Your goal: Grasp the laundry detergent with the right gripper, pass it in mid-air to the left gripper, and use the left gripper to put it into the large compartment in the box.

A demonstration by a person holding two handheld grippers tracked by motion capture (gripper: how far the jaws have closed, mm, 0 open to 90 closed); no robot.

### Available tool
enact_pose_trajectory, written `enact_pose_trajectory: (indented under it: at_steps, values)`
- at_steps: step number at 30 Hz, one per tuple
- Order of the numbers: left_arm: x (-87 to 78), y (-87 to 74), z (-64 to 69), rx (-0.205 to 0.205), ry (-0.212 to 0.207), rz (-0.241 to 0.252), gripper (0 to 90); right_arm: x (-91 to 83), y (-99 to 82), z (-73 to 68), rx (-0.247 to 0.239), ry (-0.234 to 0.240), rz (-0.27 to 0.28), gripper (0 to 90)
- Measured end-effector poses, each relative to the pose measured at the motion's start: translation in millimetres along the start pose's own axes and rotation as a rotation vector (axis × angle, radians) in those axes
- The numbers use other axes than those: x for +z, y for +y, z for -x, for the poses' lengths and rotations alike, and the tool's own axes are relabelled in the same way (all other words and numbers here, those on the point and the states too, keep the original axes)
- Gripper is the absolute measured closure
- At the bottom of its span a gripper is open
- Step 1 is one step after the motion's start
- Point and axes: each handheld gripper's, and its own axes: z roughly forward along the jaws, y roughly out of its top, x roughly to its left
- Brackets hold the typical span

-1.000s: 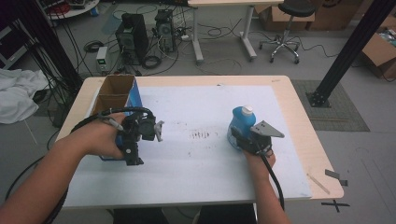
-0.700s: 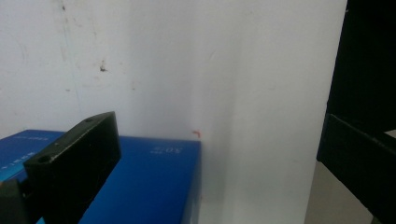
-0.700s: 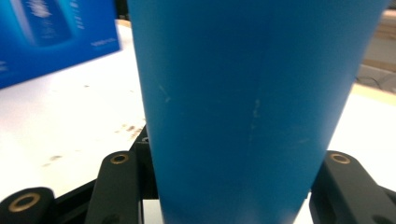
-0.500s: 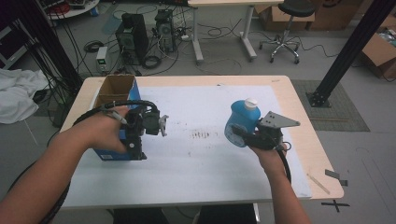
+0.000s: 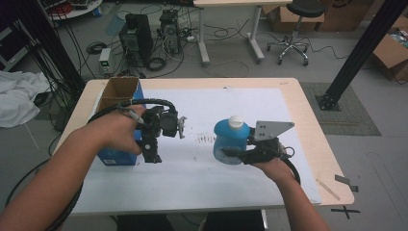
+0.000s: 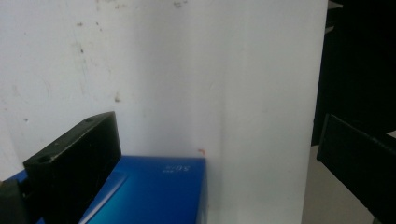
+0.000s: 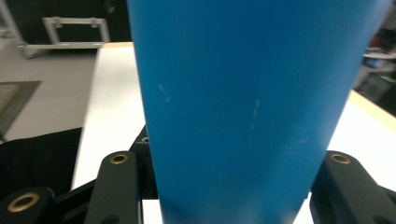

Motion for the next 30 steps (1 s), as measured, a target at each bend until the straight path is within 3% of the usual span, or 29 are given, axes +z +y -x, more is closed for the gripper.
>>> enact_pose_trajectory:
  at_steps: [2,4,7,12,20,30]
  values:
    - [-4.2,4.7,0.7,0.005,-0.004,0.003,0.1,12.3,-2.6,-5.2,-0.010,0.045,0.006,46.6]
    - [-6.5,6.9,1.0,0.009,-0.007,0.005,0.1,15.8,-3.1,-6.6,-0.014,0.052,0.007,46.6]
    - [-10.5,11.8,1.5,0.012,-0.021,0.017,0.1,35.3,-4.7,-12.8,-0.027,0.103,0.001,46.6]
    - [-11.9,18.9,2.7,0.023,-0.035,0.026,0.1,60.4,-2.3,-21.7,-0.052,0.144,-0.007,46.6]
    - [-11.8,26.8,5.6,0.030,-0.048,0.026,0.1,88.7,-3.2,-26.2,-0.034,0.190,0.005,46.6]
    - [-7.3,34.8,10.1,0.039,-0.057,0.039,0.1,111.1,-5.0,-32.7,-0.024,0.198,0.009,46.5]
